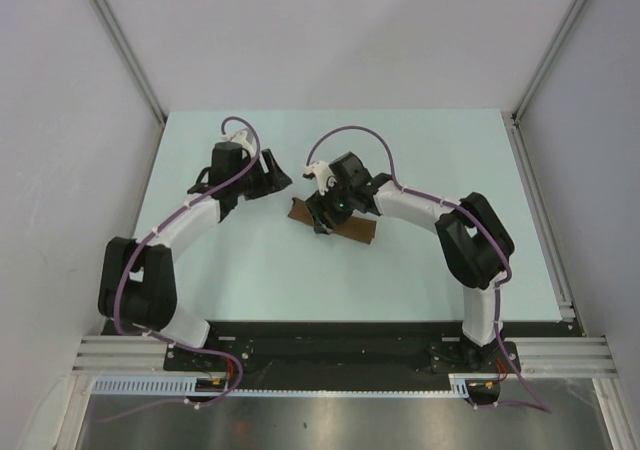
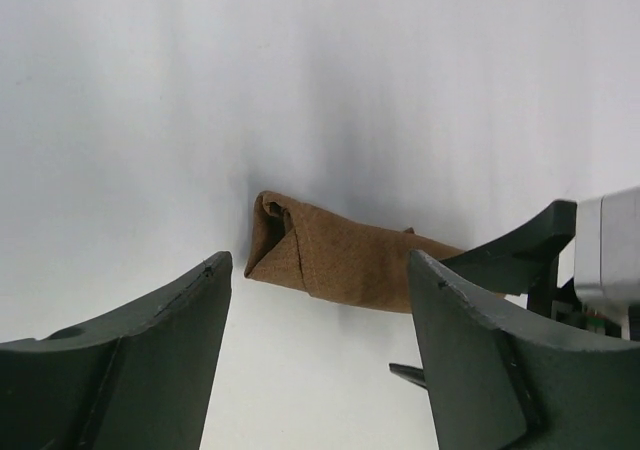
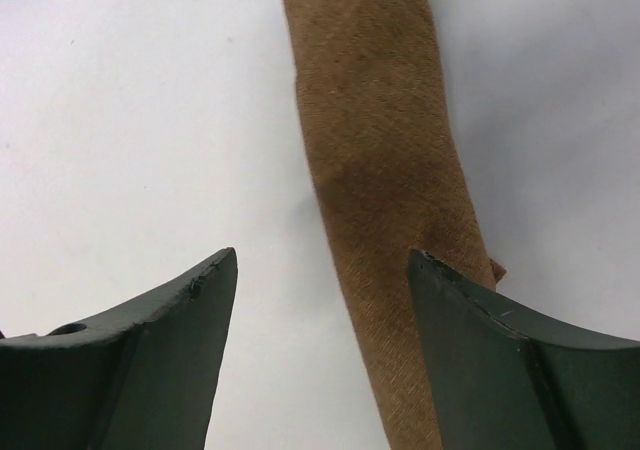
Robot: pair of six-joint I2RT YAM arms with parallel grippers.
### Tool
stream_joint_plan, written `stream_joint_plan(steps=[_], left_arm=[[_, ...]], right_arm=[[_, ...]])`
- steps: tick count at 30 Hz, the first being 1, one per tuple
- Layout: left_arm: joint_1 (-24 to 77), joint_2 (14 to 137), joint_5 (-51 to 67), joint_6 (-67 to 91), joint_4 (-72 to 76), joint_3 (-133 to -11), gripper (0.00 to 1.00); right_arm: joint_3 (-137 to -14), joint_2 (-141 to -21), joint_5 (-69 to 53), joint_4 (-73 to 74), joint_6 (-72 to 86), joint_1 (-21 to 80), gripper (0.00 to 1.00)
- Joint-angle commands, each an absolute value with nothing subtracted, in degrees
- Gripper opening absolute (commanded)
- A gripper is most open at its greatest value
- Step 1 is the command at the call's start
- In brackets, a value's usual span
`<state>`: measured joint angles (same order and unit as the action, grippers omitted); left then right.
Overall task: Fold the napkin, place the utensils inside, and roll it up
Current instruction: Roll the napkin with the utensil
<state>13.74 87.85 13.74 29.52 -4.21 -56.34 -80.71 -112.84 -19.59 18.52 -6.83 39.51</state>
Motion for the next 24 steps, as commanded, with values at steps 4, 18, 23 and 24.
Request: stream_joint_plan(steps=[4, 18, 23, 24], left_arm=[[11.95, 79.29, 15.03, 29.44, -7.64, -55.99, 0.76], [7.65, 72.95, 16.96, 28.48, -10.81, -55.11, 0.78], [6.24, 71.81, 18.02, 28.13, -11.69, -55.28, 0.78], [6.07, 71.63, 18.02, 27.86, -11.78, -55.28, 0.78]], right_arm=[[-74.72, -104.68, -7.31, 14.16, -13.53, 45.08, 0.75], [-71.54, -109.33, 6.32, 6.68, -20.92, 48.34, 0.71], [-73.03, -111.79, 5.10, 7.73, -21.53, 47.29, 0.70], [-73.73, -112.67, 4.92, 8.26, -21.53, 47.02, 0.70]])
